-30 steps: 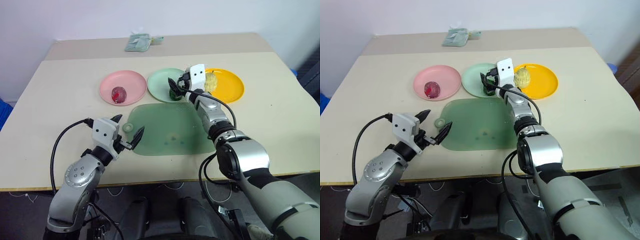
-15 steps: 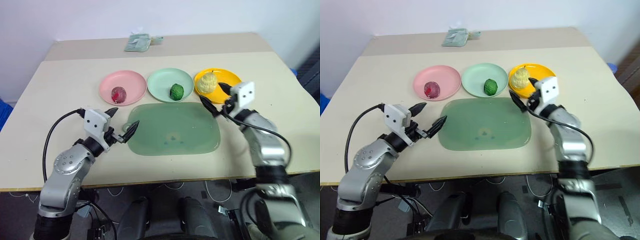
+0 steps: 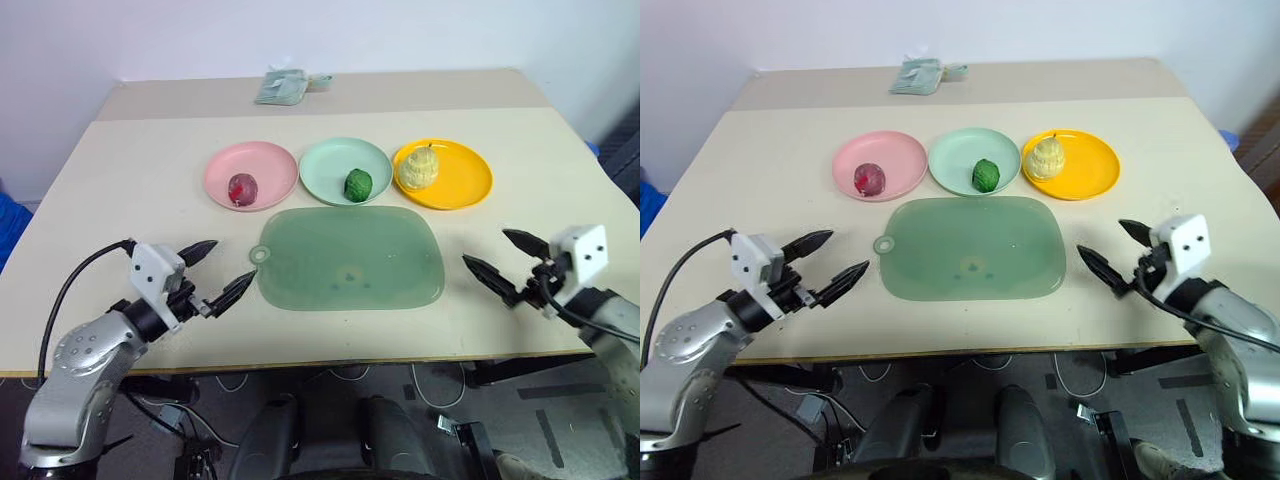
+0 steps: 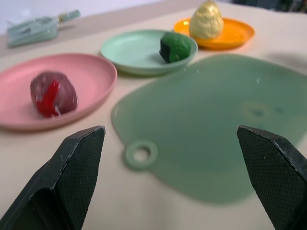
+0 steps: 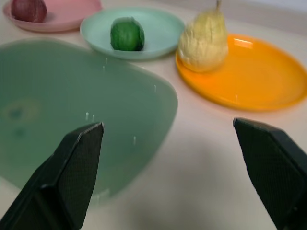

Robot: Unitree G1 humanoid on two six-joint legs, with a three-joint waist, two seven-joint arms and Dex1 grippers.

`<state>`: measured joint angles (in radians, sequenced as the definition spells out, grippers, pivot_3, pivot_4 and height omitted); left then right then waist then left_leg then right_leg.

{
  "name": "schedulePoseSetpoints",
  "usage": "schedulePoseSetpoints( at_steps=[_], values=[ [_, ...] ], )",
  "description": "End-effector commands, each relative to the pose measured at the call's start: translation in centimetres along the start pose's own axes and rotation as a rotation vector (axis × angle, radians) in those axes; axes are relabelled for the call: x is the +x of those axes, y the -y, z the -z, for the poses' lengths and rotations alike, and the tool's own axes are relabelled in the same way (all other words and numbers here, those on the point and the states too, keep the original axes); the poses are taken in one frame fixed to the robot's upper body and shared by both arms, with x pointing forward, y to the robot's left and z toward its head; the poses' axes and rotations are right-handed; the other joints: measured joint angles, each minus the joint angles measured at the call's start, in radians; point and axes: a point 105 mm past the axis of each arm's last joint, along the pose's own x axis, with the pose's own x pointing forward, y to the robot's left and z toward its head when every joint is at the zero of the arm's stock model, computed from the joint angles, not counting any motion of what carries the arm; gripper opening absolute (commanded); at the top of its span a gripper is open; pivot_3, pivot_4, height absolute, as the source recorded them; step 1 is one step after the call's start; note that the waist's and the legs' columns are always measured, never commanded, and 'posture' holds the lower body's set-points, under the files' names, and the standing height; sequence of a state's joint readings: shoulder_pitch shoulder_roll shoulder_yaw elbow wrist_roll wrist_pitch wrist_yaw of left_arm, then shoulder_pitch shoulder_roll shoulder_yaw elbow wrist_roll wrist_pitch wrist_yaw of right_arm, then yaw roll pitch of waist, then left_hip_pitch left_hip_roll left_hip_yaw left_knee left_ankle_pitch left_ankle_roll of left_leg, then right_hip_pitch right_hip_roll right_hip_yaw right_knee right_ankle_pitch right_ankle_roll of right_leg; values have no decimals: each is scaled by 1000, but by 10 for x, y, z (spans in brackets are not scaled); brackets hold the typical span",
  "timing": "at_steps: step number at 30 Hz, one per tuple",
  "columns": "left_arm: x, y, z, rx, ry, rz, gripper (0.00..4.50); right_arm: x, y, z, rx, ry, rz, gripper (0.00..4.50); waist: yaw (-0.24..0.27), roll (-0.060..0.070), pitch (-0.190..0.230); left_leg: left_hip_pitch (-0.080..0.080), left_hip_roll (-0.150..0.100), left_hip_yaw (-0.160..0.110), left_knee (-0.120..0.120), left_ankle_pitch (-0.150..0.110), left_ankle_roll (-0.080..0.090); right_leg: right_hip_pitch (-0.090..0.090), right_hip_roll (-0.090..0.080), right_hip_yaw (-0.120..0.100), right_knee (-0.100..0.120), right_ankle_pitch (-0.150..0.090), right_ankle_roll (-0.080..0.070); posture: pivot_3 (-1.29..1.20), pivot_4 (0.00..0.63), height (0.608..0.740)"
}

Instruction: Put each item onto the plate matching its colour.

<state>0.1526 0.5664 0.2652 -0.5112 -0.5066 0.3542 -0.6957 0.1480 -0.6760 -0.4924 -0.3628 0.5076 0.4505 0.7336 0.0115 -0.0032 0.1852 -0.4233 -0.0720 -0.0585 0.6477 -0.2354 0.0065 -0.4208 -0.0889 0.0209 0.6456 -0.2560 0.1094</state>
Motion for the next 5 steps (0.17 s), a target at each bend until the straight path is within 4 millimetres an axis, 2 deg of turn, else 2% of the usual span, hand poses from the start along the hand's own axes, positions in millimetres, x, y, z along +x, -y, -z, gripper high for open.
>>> schedulePoseSetpoints(
  at_steps=[1,5],
  values=[
    [-3,2,-15,43,53,8,4500,-13,5,-6,-18,28,17,4421,3,0,0,0,0,0,0,0,0,1,0,0,0,0,0,0,150,740],
    [-3,4,-12,38,31,28,4500,-14,4,4,-2,13,25,4421,3,0,0,3,0,0,0,0,0,4,0,0,-2,0,-1,0,150,740]
  ],
)
